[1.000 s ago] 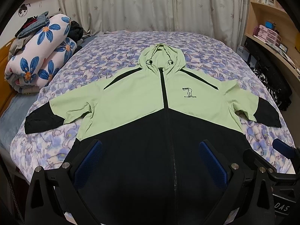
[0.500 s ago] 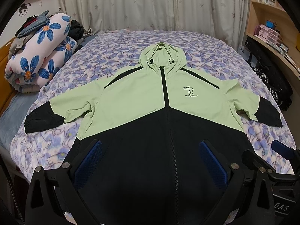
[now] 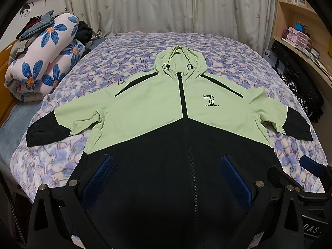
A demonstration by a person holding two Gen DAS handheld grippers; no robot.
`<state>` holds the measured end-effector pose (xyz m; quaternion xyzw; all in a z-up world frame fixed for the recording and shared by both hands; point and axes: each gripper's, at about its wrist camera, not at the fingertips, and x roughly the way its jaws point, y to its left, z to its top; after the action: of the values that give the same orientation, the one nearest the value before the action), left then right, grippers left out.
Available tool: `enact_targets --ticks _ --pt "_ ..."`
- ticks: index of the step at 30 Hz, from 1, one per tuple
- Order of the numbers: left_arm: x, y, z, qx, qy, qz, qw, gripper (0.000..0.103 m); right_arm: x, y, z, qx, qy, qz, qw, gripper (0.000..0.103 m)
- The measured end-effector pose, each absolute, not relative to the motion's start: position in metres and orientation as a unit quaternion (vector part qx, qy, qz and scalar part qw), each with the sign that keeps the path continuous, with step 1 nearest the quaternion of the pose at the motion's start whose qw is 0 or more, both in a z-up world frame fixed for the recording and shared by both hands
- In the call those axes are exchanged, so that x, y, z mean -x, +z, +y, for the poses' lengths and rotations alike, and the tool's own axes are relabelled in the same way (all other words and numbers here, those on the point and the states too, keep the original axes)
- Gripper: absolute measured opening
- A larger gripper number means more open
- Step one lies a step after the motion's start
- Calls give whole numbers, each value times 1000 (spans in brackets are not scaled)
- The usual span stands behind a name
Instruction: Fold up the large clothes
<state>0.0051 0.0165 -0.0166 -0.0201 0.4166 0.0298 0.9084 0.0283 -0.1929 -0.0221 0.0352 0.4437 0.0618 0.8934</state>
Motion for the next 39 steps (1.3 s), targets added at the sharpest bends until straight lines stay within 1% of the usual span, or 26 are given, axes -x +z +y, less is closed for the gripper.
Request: enact_targets --ticks 10,17,20,25,31,34,39 --pt "-6 -17 17 21 31 416 908 102 -30 -25 -195 -34 60 447 892 103" --pt "-18 -18 23 21 38 409 911 102 -47 -25 -215 -24 32 445 894 103" --pt "-38 -6 25 19 34 393 919 102 -59 -14 -229 -16 1 435 900 103" --pt "-76 25 33 46 24 352 935 102 -85 9 -257 1 -55 408 911 103" --pt "-123 54 13 16 25 320 947 102 -118 36 -299 -4 -98 382 919 103" --pt "-146 60 -2 14 9 311 950 102 -137 48 -329 2 -132 362 923 103" --pt "-188 52 -35 12 -22 325 945 102 -170 46 -381 -14 -162 368 916 103"
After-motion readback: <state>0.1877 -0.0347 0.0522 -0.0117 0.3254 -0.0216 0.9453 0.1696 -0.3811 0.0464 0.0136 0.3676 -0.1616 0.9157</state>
